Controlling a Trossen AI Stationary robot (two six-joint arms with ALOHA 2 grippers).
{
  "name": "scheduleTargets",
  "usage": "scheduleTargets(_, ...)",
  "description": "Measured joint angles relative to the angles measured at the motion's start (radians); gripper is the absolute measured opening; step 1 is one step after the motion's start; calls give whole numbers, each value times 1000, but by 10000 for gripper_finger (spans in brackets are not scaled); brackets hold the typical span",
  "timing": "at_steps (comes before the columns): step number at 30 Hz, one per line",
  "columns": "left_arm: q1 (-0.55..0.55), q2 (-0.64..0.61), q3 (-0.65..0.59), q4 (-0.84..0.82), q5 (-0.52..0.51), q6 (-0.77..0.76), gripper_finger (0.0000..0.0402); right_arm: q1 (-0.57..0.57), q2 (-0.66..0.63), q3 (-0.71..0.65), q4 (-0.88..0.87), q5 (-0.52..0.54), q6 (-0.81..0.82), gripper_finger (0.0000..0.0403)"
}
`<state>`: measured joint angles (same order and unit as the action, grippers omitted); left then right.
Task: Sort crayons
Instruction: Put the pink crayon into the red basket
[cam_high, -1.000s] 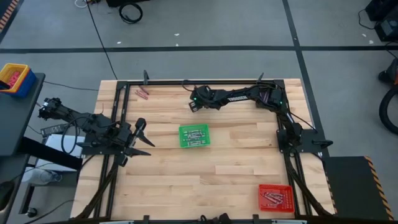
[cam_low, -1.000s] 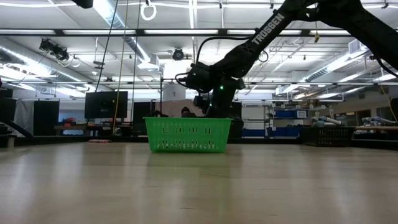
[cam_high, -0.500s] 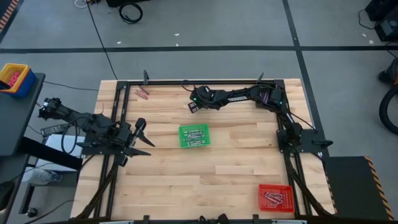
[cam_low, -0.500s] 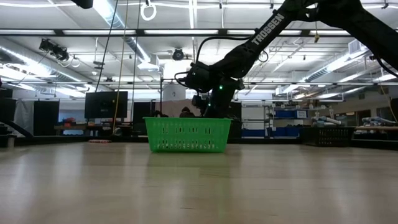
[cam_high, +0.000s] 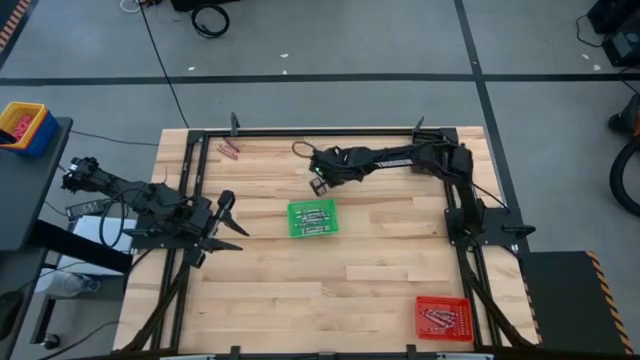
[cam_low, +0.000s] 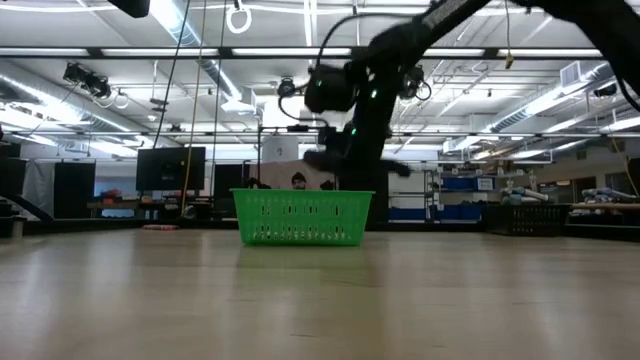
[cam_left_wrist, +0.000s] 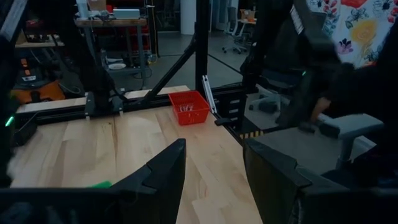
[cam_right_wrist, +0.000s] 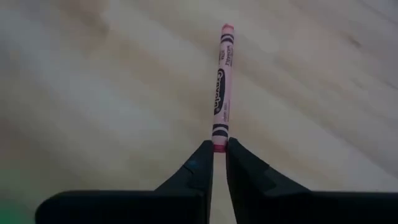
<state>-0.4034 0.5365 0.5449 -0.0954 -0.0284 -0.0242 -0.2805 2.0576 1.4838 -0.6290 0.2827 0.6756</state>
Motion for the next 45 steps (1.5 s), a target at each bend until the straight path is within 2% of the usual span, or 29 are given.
scheduleTargets(4,0,0,0,-2,0,-28,173,86,-78,1,-299,16,56,46)
scheduleTargets(8,0,0,0,-2,0,-52,173,217,-141,2,-599,22,202,46)
scheduleTargets(12,0,0,0,-2,0,-67,173,376,-156,2,-747,12,381,46)
scheduleTargets(16,0,0,0,-1,0,-67,173,523,-145,3,-744,-73,506,52)
scheduleTargets(20,0,0,0,14,0,-53,173,615,-120,-10,-698,-149,617,79)
scheduleTargets(23,0,0,0,33,0,-33,173,648,-97,-38,-643,-171,687,104)
scheduleTargets(27,0,0,0,47,0,12,173,658,-66,-62,-634,-257,745,131)
scheduleTargets(30,0,0,0,55,0,49,173,662,-66,-62,-675,-300,813,146)
scheduleTargets(35,0,0,0,59,0,118,173,715,-89,-71,-795,-307,888,164)
scheduleTargets(38,0,0,0,59,0,122,173,744,-111,-151,-829,-375,938,172)
scheduleTargets(42,0,0,0,59,0,118,173,793,-196,-338,-671,-527,1002,174)
scheduleTargets(45,0,0,0,61,0,118,173,836,-308,-479,-547,-546,1133,174)
